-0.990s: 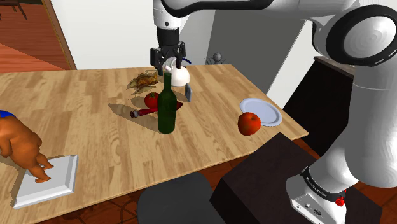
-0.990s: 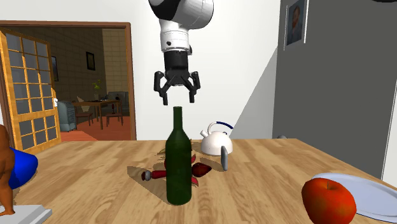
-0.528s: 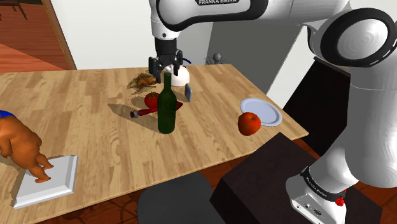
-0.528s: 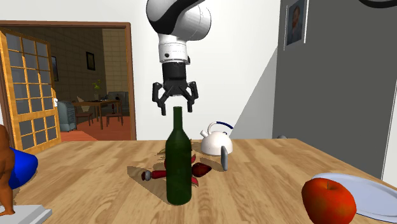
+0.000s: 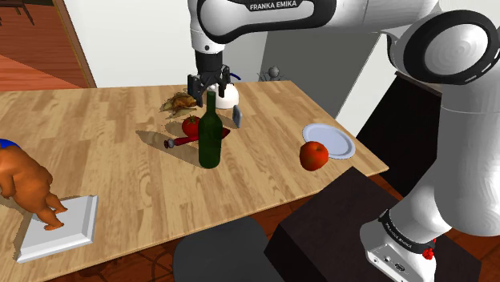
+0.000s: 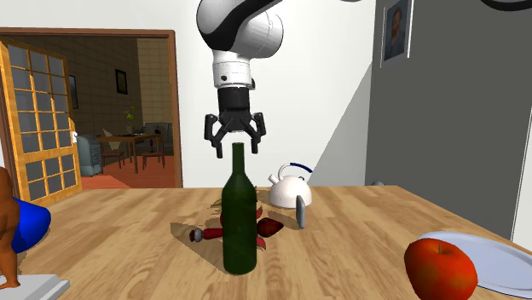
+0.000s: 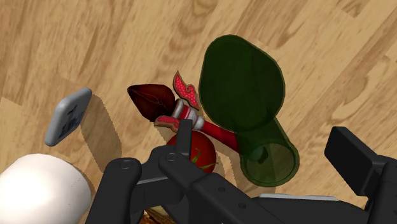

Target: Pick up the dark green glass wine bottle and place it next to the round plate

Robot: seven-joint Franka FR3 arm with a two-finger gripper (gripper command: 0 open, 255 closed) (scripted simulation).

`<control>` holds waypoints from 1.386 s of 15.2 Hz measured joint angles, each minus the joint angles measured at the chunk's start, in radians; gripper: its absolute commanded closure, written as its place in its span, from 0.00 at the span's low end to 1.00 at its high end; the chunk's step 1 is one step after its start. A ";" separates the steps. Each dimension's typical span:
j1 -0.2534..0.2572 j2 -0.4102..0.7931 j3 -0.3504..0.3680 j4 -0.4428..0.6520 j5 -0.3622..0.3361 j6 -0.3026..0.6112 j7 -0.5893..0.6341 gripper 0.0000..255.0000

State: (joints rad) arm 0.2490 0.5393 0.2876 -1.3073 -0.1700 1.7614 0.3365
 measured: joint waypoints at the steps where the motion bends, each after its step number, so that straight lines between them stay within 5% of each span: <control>1: 0.000 0.000 0.000 0.000 0.000 0.000 0.000 1.00; 10: 0.000 0.000 0.000 0.000 0.000 0.000 0.000 1.00; 21: 0.014 0.005 0.002 0.144 0.001 -0.137 -0.008 1.00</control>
State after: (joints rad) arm 0.2631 0.5444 0.2897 -1.1637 -0.1685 1.6240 0.3283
